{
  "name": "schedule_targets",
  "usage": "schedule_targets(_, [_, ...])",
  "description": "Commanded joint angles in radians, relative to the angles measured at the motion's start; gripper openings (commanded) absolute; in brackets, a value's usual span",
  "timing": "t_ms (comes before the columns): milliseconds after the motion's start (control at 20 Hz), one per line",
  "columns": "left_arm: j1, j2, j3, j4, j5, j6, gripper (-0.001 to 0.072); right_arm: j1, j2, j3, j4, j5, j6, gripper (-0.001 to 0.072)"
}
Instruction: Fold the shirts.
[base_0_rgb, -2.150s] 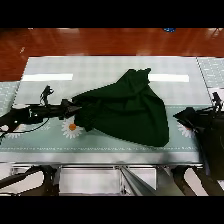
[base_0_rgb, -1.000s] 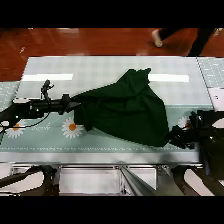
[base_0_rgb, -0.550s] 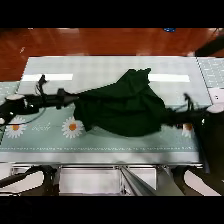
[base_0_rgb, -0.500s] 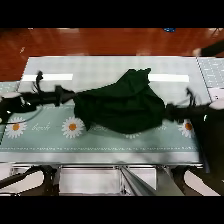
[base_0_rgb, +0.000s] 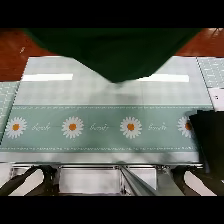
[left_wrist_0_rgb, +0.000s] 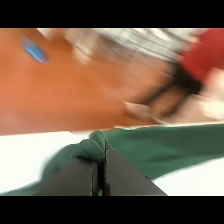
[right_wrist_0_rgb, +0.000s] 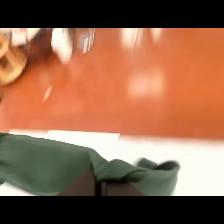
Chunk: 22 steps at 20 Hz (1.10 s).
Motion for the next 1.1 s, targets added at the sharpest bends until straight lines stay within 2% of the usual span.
schedule_targets(0, [0.006, 0.064, 0.317, 0.389, 0.027, -0.17, 0.0018, 0.001, 0.049, 0.243, -0.095, 0.063, 0.046, 0.0025])
schedule_targets(150, [0.006, 0.182, 0.381, 0.565, 0.027, -0.187, 0.0018, 0.001, 0.16, 0.243, -0.168, 0.099, 0.05, 0.0025])
schedule_targets(350, [-0.009, 0.349, 0.365, 0.71, -0.028, -0.206, 0.0018, 0.001, 0.282, 0.243, -0.235, 0.181, 0.056, 0.0025])
schedule_targets(500, [-0.104, 0.454, 0.364, 0.872, -0.057, -0.253, 0.0018, 0.001, 0.349, 0.243, -0.313, 0.326, 0.102, 0.0025])
schedule_targets(650, [-0.229, 0.521, 0.352, 0.956, -0.166, -0.29, 0.0018, 0.001, 0.388, 0.221, -0.32, 0.441, 0.124, 0.0025])
schedule_targets(850, [-0.262, 0.538, 0.18, 0.972, -0.288, -0.311, 0.0018, 0.001, 0.424, 0.061, -0.293, 0.483, 0.16, 0.0025])
schedule_targets(950, [-0.262, 0.531, 0.007, 0.974, -0.287, -0.318, 0.0019, 0.001, 0.423, -0.088, -0.231, 0.466, 0.142, 0.0025])
schedule_targets(1050, [-0.262, 0.498, -0.187, 0.958, -0.224, -0.336, 0.0019, 0.001, 0.423, -0.274, -0.219, 0.399, 0.104, 0.0025])
